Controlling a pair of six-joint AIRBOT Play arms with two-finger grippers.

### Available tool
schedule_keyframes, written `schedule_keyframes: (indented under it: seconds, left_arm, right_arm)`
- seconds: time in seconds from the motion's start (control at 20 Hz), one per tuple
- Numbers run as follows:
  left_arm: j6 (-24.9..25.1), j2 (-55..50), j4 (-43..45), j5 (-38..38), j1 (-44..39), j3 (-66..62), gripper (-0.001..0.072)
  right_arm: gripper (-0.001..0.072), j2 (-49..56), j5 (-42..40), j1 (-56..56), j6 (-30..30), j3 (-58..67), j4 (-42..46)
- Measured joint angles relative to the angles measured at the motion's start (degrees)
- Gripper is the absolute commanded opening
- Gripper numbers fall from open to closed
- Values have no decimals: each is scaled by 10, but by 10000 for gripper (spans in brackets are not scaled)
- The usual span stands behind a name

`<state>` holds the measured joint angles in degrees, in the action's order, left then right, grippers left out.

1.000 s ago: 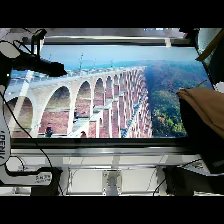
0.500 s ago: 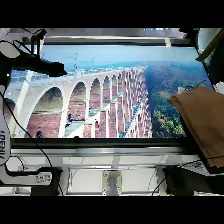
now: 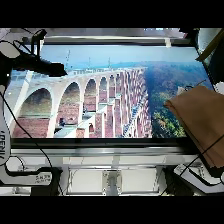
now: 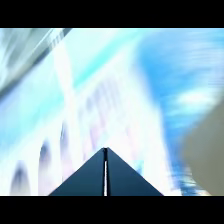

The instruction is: Fold the clothes and pants, and hang the long-sleeved shirts on hangers.

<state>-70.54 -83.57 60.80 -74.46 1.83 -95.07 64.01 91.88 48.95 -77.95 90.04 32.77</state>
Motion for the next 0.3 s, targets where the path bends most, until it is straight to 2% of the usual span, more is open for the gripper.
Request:
schedule_keyframes:
  seconds: [0.15,0.3]
  left_arm:
    - [0,0,0,0,0,0,19]
    - [0,0,0,0,0,0,19]
  right_arm:
    - [16,-2,-19,-191,34,1,88]
    - [16,1,-39,-328,48,1,186]
